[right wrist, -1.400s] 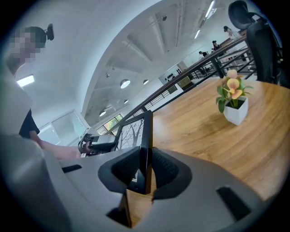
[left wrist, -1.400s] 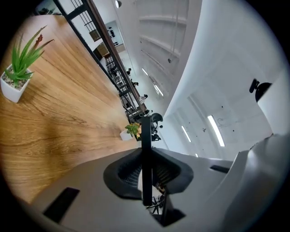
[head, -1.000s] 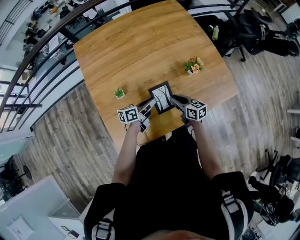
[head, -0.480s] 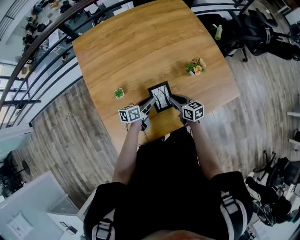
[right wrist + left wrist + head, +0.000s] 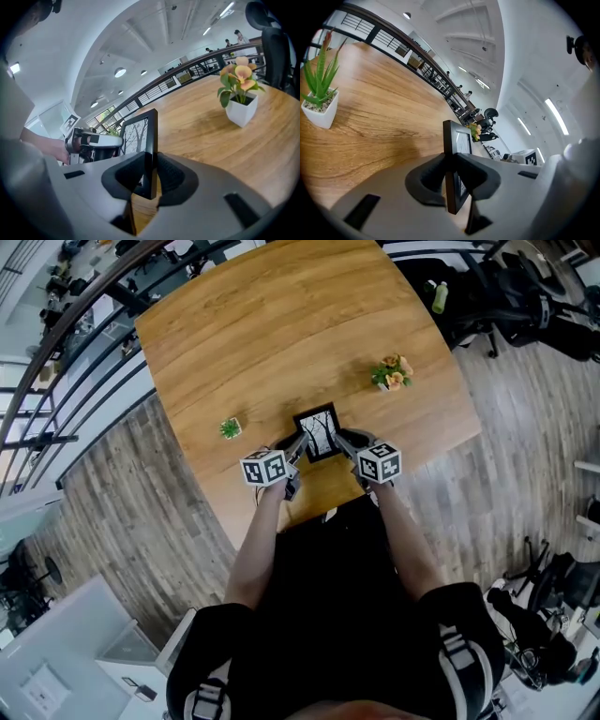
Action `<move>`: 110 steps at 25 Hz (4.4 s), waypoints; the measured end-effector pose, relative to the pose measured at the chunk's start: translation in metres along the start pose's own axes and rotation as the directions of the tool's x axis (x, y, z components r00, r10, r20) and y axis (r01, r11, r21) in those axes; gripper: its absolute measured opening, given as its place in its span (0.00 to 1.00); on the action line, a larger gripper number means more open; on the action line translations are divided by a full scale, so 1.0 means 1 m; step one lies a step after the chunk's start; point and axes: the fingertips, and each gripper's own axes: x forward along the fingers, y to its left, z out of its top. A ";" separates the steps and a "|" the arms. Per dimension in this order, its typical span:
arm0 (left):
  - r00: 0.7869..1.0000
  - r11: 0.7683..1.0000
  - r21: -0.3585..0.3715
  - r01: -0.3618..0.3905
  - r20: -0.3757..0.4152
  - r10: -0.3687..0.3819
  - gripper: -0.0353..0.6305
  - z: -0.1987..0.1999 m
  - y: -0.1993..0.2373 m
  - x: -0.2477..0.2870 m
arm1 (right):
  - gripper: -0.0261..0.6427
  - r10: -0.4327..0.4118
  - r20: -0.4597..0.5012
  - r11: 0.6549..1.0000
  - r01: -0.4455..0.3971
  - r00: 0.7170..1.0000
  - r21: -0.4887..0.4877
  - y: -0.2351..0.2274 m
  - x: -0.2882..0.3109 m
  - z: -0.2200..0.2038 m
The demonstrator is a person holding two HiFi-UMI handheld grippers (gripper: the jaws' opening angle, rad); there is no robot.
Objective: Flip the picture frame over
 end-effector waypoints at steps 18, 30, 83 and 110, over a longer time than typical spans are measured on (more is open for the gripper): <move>0.985 0.980 0.104 -0.172 0.001 0.173 0.19 -0.009 0.031 0.020 | 0.17 -0.009 -0.088 1.000 0.008 0.996 -0.020 -0.023 0.028 -0.012; 0.974 0.954 0.200 -0.224 0.007 0.228 0.21 -0.007 0.040 0.023 | 0.17 -0.037 -0.112 0.997 0.029 0.993 -0.071 -0.027 0.041 -0.013; 0.921 0.837 0.403 -0.371 0.042 0.388 0.26 0.006 0.054 0.028 | 0.20 -0.180 -0.084 0.959 0.156 0.980 -0.235 -0.036 0.048 0.013; 0.955 0.794 0.540 -0.279 0.068 0.289 0.08 0.001 0.010 -0.050 | 0.05 -0.328 0.055 0.867 0.324 0.943 -0.378 0.010 -0.014 0.014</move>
